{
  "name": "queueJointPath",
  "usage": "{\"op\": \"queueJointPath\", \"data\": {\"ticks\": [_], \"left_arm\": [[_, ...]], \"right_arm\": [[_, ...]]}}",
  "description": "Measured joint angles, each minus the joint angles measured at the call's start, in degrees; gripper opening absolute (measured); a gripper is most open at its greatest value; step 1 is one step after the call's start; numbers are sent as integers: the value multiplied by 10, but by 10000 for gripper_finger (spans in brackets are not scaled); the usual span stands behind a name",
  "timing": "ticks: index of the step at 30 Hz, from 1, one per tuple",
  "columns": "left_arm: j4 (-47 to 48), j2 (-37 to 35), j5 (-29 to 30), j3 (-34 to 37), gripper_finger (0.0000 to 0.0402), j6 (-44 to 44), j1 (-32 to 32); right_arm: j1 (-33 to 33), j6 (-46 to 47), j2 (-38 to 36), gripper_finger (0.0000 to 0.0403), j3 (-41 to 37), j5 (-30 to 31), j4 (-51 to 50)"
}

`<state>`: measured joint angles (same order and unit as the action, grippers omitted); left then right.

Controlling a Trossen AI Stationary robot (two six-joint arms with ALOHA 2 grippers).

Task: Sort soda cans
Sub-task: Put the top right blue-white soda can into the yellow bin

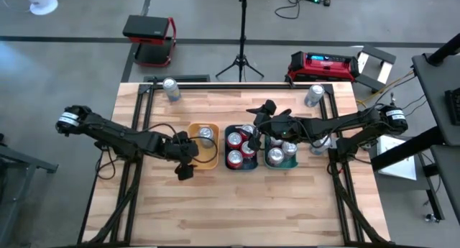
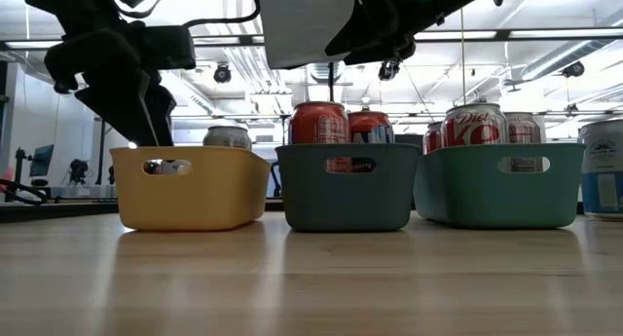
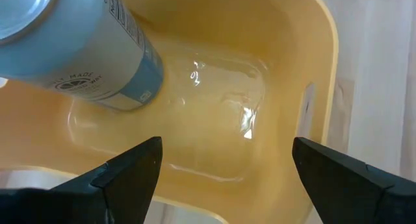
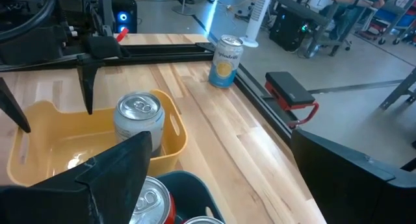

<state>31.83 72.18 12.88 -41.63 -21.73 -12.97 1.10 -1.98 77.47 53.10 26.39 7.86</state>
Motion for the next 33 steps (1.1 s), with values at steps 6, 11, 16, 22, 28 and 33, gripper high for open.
{"op": "queueJointPath", "data": {"ticks": [6, 11, 16, 22, 28, 33], "left_arm": [[-2, 0, -4, 0, 330, -5, 0], [-2, 0, -5, 0, 330, -5, -1], [12, -1, -5, 0, 330, -5, -1], [15, -16, -5, 0, 330, -5, -1], [70, -82, 61, -49, 330, 19, -1], [57, -150, 192, -97, 330, 47, -1]], "right_arm": [[0, 0, 0, 364, 0, 0, 0], [0, 0, 0, 364, 0, 0, 0], [0, -2, 0, 364, 0, 0, -3], [0, -25, 0, 364, 0, 20, 3], [-4, -99, -11, 364, 31, 206, -3], [-70, 8, -22, 364, 128, 158, -256]]}}
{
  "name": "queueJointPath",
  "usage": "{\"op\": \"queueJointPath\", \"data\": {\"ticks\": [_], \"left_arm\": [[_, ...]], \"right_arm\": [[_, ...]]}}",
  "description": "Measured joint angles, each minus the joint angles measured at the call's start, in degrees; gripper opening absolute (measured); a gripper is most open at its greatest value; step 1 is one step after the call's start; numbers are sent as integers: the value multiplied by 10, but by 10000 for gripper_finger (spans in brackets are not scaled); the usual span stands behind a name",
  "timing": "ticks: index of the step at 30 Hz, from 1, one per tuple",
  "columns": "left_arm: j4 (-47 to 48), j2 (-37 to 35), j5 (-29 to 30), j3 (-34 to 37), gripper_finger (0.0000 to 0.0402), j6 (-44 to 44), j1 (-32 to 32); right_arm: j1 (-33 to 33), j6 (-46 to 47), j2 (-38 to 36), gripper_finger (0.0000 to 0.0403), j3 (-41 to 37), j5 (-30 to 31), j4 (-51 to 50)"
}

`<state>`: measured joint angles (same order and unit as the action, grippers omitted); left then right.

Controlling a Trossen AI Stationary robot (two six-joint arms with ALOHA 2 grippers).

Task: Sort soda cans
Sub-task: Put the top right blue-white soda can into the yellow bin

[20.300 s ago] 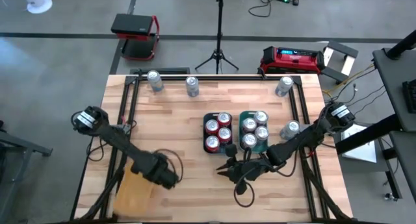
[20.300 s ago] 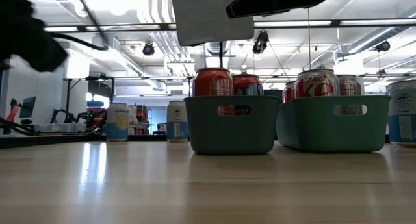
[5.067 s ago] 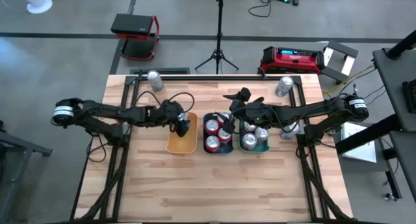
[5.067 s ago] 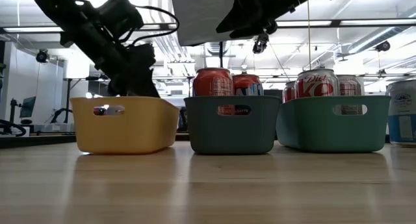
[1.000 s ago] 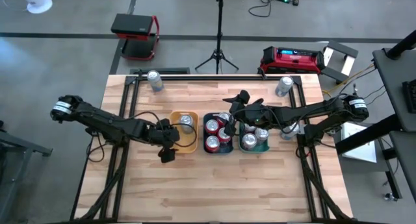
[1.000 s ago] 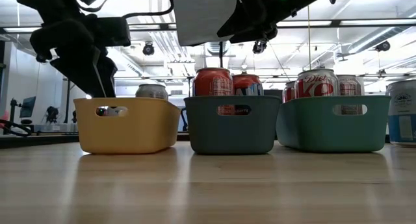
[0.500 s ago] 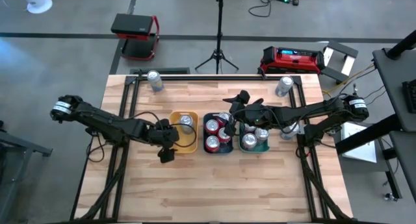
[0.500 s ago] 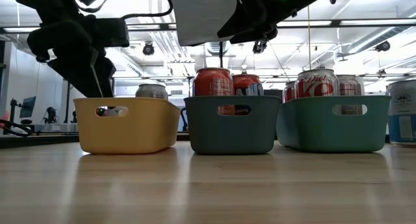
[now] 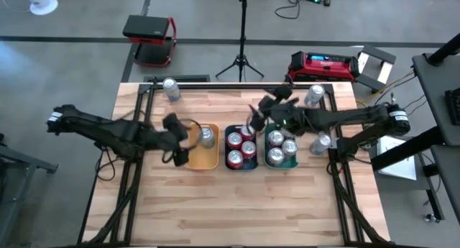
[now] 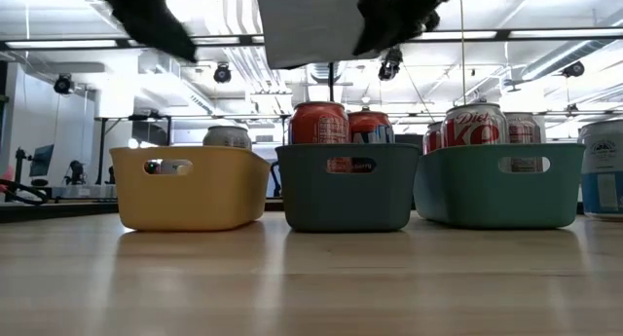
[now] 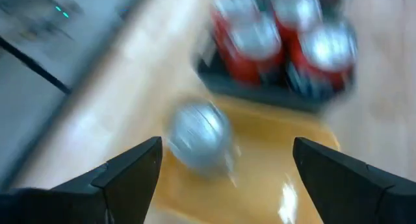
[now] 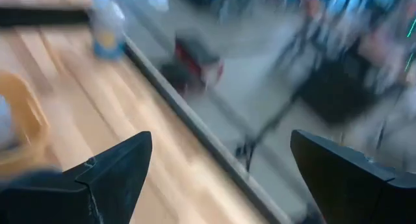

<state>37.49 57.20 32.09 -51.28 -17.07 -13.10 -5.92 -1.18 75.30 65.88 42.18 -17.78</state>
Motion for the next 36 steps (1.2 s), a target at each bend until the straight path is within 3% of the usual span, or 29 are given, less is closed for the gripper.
{"op": "queueJointPath", "data": {"ticks": [4, 8, 11, 16, 22, 28, 33, 36], "left_arm": [[-92, -46, 50, -5, 330, 43, -2], [-300, -86, 48, 38, 330, 152, -18], [-417, -110, 45, 90, 330, 215, -21], [-489, -147, 45, 167, 330, 221, -8], [-534, -164, 47, 241, 330, 236, 9], [-542, -174, 75, 248, 330, 268, 41], [-454, -173, 62, 250, 330, 262, 51], [-449, -180, 108, 249, 330, 270, 66]], "right_arm": [[-117, 84, -5, 364, 39, -75, -177], [-232, 140, -11, 364, 24, -110, -275], [-299, 166, -13, 364, 6, -158, -301], [-372, 186, 3, 364, 4, -183, -297], [-434, 251, 40, 364, 43, -210, -403], [-432, 344, 43, 364, 57, -201, -494], [-427, 402, 30, 364, 45, -188, -513], [-428, 423, 27, 364, 35, -180, -507]]}}
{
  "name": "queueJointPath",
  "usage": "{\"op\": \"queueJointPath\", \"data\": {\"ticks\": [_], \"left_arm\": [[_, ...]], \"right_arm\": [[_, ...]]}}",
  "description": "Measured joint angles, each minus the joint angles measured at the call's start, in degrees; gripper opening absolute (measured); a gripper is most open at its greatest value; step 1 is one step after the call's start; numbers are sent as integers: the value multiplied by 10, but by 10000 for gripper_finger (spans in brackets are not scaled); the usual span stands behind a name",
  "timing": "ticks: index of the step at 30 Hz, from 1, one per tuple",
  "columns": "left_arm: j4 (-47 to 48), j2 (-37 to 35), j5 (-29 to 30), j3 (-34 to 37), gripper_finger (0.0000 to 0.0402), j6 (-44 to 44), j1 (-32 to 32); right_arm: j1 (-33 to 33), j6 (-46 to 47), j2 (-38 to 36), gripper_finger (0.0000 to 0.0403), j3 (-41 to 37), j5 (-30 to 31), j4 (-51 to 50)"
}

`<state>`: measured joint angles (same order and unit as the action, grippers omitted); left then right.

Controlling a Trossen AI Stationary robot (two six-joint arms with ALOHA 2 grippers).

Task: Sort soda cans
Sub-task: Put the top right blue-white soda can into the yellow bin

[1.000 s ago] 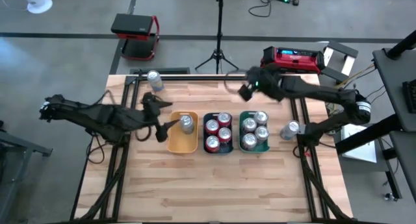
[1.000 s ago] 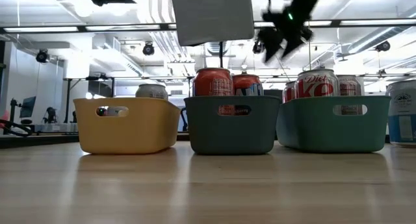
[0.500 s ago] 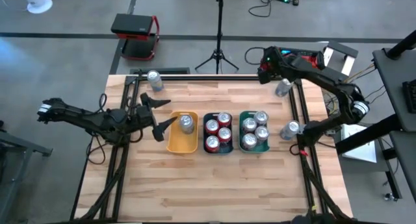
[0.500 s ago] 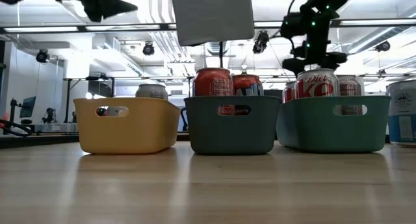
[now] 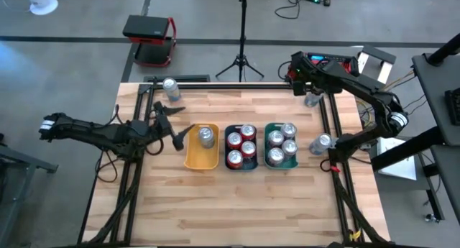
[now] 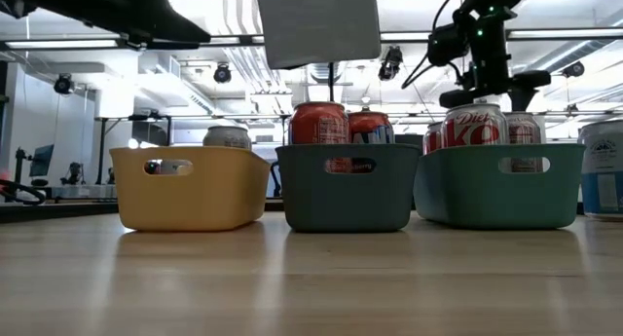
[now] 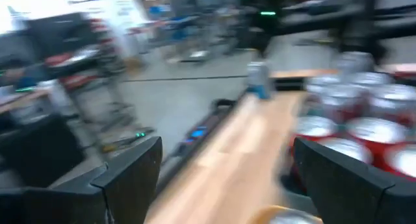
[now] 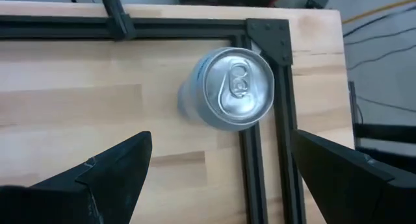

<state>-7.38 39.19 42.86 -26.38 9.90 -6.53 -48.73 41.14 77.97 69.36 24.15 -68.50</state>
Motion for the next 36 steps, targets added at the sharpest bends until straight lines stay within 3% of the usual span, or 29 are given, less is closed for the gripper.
{"op": "queueJointPath", "data": {"ticks": [2, 6, 10, 15, 20, 28, 36], "left_arm": [[0, -7, 22, -7, 330, 7, 13], [-2, -13, 0, -41, 330, 24, 54], [-3, -12, -53, -71, 330, 19, 113], [-5, 12, -140, -65, 330, 14, 171], [-12, 52, -138, -69, 330, 11, 192], [-11, 113, -139, -68, 330, -16, 191], [-17, 122, -79, -68, 330, -13, 191]], "right_arm": [[0, 14, 0, 364, -9, 0, 2], [1, 43, 0, 364, -38, -1, 21], [-2, 70, -6, 364, -78, 0, 56], [3, 56, -34, 364, -126, 53, 116], [1, 102, -60, 364, -185, 76, 149], [1, 133, -59, 364, -264, 108, 347], [0, 172, -7, 364, -266, 177, 367]]}}
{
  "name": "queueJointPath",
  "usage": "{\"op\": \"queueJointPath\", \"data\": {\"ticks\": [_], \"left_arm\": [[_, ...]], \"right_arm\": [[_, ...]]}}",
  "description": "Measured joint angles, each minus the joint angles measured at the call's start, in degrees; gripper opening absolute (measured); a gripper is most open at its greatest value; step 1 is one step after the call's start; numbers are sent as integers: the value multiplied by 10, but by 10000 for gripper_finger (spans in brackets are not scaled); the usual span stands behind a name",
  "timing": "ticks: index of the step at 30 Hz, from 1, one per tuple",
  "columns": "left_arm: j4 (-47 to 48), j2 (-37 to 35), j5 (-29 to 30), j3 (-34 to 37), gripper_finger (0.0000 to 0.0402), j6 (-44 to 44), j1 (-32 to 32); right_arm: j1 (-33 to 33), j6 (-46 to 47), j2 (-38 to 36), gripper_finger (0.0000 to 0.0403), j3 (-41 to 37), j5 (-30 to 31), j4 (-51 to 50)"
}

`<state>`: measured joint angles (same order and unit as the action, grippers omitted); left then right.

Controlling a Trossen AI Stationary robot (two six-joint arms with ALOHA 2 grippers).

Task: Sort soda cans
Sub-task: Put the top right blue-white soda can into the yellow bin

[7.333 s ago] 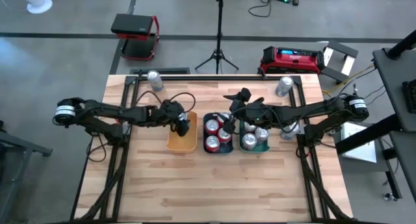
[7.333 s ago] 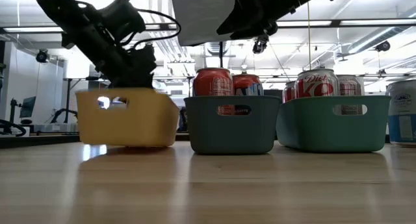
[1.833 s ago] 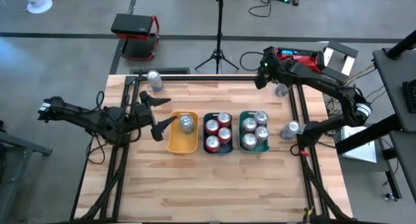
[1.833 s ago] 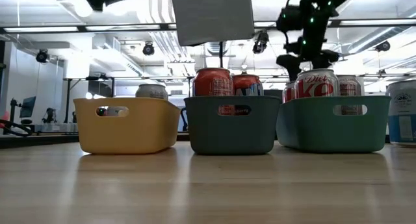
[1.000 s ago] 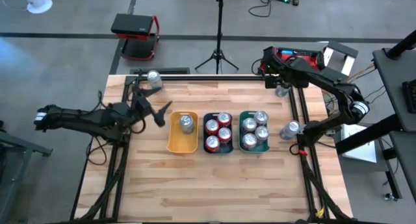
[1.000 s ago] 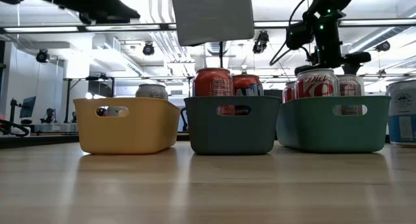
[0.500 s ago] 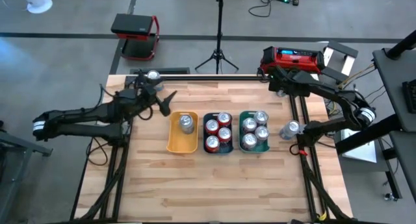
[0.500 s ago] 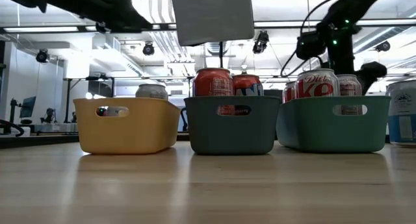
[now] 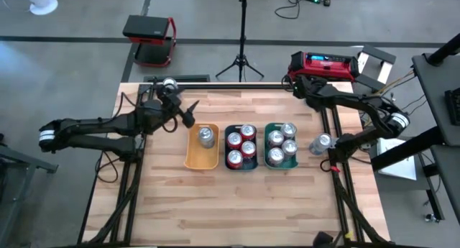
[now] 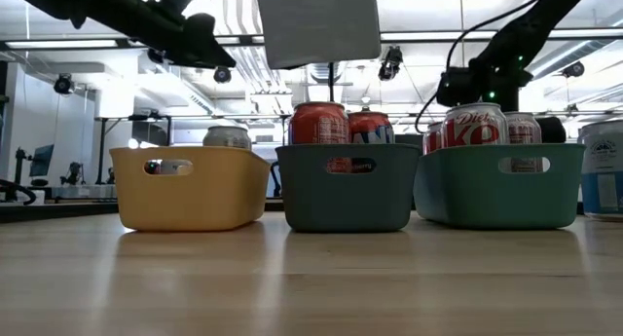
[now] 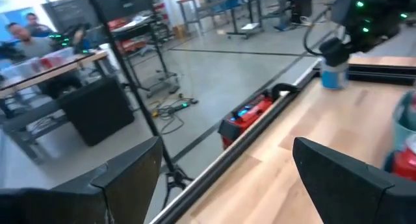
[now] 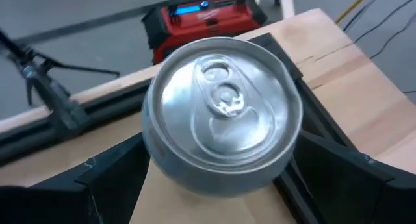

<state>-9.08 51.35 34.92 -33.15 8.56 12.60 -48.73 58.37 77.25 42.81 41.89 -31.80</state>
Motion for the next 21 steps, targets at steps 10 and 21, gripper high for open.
{"op": "queueJointPath", "data": {"ticks": [10, 21], "left_arm": [[2, 11, 22, -8, 330, 38, 0], [2, 96, 28, -54, 330, 42, 0]], "right_arm": [[1, 60, 58, 364, 0, 52, 25], [1, 93, 85, 363, 0, 87, 43]]}}
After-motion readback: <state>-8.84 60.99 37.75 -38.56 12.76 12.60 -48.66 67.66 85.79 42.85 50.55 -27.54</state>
